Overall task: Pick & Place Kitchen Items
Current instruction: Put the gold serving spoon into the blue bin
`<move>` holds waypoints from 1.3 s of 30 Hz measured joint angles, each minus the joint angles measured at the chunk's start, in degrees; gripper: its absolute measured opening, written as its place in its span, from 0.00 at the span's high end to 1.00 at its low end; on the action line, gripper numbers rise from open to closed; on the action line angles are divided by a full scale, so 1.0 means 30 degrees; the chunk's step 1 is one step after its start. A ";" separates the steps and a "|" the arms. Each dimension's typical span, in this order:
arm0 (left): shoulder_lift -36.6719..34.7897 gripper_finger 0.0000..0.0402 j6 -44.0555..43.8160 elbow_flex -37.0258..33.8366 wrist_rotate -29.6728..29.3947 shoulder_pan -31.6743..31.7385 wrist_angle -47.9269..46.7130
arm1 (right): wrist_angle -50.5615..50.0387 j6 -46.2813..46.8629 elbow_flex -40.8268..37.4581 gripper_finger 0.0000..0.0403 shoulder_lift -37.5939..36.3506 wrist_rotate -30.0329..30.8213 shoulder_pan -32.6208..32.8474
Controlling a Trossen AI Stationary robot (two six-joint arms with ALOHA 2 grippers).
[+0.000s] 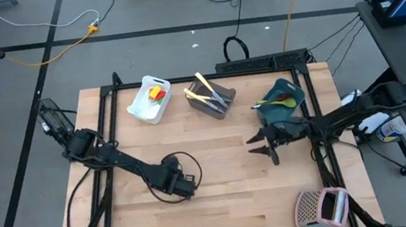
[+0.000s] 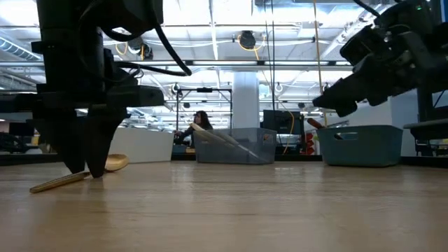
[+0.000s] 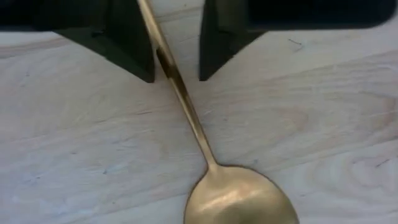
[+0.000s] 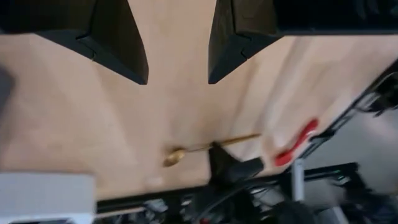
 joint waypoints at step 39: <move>-0.2409 0.98 2.3759 0.8266 0.2561 0.8264 0.7494 | -0.2867 0.5262 -0.0003 0.60 -0.0032 -0.0730 0.9486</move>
